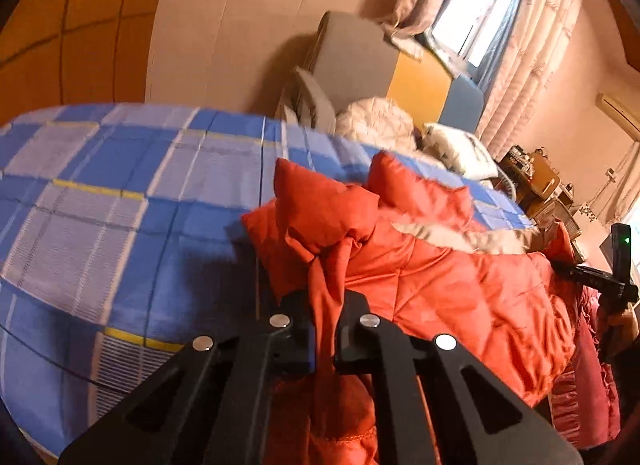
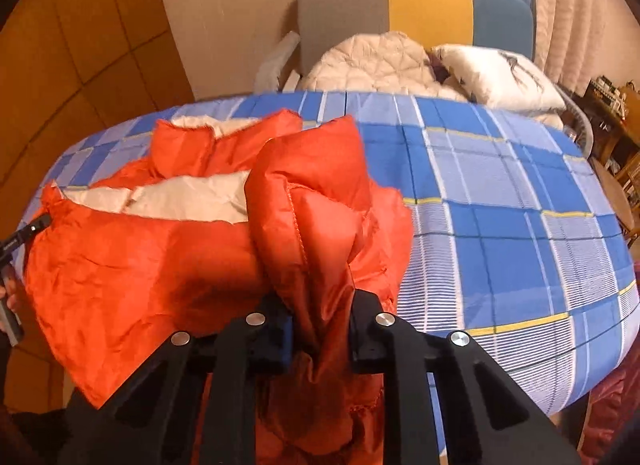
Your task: Fold large clothes
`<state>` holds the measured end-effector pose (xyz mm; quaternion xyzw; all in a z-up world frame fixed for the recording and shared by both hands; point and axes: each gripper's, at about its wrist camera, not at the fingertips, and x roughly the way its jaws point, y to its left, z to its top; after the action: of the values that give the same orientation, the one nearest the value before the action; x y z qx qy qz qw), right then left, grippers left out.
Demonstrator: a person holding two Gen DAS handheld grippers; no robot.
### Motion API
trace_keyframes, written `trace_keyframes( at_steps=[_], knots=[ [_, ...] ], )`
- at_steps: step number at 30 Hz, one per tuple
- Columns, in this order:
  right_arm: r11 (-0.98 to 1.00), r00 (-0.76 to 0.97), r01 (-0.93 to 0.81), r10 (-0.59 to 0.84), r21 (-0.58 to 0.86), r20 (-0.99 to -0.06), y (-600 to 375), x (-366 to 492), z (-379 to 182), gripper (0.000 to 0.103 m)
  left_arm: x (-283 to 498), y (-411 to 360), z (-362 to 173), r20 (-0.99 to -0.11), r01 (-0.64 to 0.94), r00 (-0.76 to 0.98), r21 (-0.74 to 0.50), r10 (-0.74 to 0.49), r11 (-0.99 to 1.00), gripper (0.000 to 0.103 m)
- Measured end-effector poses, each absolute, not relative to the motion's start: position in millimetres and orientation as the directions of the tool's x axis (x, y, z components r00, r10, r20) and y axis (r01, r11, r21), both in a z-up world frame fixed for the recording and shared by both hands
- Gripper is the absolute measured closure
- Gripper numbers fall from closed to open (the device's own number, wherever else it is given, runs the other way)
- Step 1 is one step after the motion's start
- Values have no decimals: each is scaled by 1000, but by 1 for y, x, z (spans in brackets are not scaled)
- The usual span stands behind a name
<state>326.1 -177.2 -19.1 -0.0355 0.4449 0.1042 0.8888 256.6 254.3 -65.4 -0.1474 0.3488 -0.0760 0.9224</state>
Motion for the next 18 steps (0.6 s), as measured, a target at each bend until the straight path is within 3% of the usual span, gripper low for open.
trace_keyframes(
  at_steps=[9, 18],
  knots=[
    [978, 645, -205, 169, 43, -745, -185, 327, 22, 86, 264, 250, -13, -556, 86, 797, -280, -235, 956, 99],
    [987, 683, -146, 145, 61, -716, -190, 373, 26, 86, 318, 236, 8, -558, 71, 809, -219, -185, 973, 99]
  ],
)
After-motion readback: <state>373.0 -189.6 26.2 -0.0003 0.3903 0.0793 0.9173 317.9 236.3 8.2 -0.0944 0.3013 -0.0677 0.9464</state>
